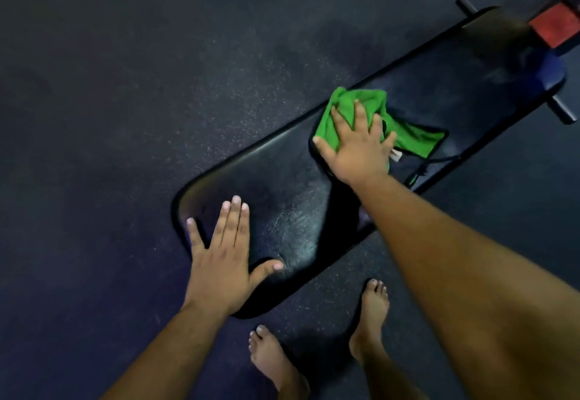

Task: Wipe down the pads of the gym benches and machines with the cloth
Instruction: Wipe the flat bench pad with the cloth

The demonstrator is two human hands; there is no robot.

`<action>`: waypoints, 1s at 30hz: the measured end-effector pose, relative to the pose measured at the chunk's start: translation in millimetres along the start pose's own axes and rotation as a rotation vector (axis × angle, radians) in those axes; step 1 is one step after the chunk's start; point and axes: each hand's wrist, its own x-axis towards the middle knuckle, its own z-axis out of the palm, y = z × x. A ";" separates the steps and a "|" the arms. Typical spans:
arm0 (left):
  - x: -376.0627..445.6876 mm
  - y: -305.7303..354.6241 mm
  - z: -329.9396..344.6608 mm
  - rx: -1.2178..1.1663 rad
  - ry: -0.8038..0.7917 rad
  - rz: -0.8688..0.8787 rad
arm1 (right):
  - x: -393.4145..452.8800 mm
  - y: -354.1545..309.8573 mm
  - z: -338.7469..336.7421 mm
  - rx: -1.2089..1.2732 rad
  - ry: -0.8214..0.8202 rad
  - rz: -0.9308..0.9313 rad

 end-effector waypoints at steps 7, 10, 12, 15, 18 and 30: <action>-33.7 -19.1 -3.9 -0.149 -0.098 -0.143 | -117.6 -103.4 43.5 -0.035 0.010 -0.389; -59.0 -23.7 -19.6 -0.225 -0.228 -0.194 | -165.5 -94.4 43.1 -0.029 -0.062 -0.530; -76.6 -19.4 -36.9 -0.351 -0.316 -0.237 | -186.0 -79.4 24.5 -0.053 -0.188 -0.654; -94.5 -0.1 -73.9 -0.614 -0.384 -0.350 | -211.2 -55.3 -11.8 0.114 -0.400 -0.696; -107.9 33.1 -129.6 -0.927 -0.377 -0.480 | -242.6 -36.6 -67.9 0.565 -0.426 -0.431; -176.6 157.0 -341.0 -1.426 -0.376 -0.036 | -361.2 48.6 -322.5 1.253 -0.075 -0.156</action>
